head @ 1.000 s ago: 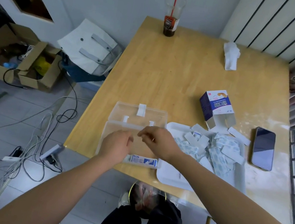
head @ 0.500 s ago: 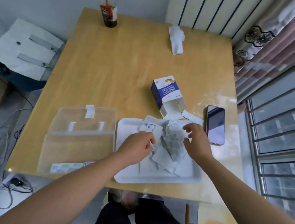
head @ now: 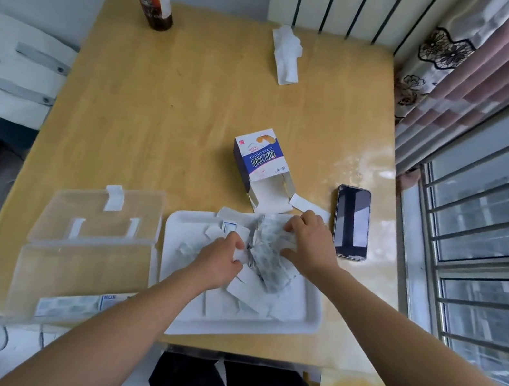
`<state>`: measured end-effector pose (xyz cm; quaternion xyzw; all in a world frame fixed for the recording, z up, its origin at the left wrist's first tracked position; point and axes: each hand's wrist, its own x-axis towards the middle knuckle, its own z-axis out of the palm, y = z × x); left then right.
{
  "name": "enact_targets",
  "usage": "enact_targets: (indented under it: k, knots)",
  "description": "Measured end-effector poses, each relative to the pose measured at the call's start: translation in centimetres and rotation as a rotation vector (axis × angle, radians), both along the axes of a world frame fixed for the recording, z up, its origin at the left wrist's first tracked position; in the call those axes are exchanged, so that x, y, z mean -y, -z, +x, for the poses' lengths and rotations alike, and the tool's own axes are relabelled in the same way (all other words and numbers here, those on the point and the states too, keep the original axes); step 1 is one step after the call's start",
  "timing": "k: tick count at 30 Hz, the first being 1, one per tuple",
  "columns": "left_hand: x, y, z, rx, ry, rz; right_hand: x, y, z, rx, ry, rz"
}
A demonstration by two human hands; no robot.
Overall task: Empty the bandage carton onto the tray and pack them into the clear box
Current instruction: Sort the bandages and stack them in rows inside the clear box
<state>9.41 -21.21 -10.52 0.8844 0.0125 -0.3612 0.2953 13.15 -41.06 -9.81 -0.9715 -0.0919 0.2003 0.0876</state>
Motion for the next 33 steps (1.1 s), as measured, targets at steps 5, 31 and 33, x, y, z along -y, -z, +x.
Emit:
enact_targets:
  k: [5, 31, 33]
  knots:
    - [-0.1, -0.3, 0.3, -0.03, -0.017, -0.036, 0.2, -0.7, 0.7, -0.032, 0.061, 0.126]
    - [-0.4, -1.7, -1.4, -0.083, -0.631, -0.403, -2.3, -1.0, -2.9, -0.492, 0.696, 0.986]
    - [-0.9, -1.8, -1.4, -0.124, -0.733, -0.464, -2.2, -0.9, -2.8, -0.48, 0.759, 0.99]
